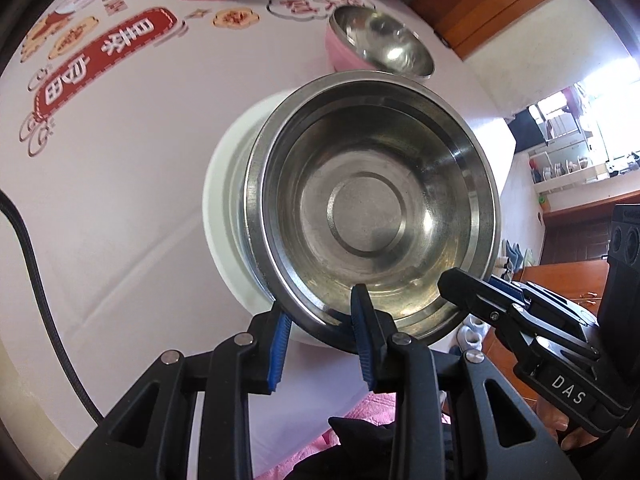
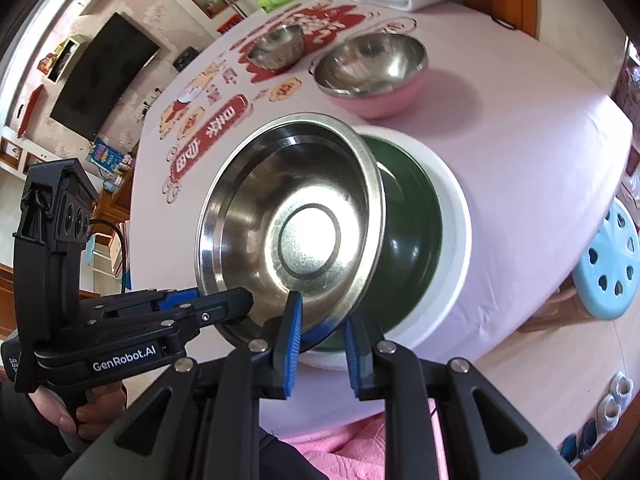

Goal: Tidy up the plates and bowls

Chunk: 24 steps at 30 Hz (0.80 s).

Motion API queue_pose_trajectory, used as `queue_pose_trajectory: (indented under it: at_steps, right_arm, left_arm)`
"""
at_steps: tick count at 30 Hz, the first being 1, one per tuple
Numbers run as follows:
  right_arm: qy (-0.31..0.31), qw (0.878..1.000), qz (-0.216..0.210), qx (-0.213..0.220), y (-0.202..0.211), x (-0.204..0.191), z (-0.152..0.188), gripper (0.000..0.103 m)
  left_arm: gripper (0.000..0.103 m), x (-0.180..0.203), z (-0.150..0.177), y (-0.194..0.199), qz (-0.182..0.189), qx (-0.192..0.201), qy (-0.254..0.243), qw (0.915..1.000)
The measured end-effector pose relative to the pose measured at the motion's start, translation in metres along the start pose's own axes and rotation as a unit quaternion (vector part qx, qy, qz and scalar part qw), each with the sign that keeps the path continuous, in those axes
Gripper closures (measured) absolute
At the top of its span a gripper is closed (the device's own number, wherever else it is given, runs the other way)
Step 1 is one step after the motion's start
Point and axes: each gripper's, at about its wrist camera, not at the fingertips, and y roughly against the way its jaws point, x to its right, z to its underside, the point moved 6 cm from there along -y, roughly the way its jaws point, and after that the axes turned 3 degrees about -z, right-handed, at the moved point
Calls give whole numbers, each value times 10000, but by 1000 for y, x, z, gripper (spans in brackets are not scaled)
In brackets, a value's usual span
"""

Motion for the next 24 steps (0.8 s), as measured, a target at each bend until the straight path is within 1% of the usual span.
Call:
queue_pose_trajectory:
  at_steps: [2, 10, 19, 24]
  right_arm:
    - [-30, 10000, 36, -53, -2, 2, 2, 84]
    - [-35, 9998, 90, -197, -6, 7, 1, 83]
    - [87, 9995, 134, -288, -10, 5, -6, 80]
    - [188, 9990, 253, -312, -10, 7, -9, 80]
  left_arm:
    - [75, 1, 2, -4, 33, -84, 28, 10000]
    - [75, 2, 5, -14, 48, -203, 109, 9997]
    - [73, 0, 0, -19, 26, -239, 202, 9995]
    - [72, 0, 0, -20, -23, -249, 200, 9995]
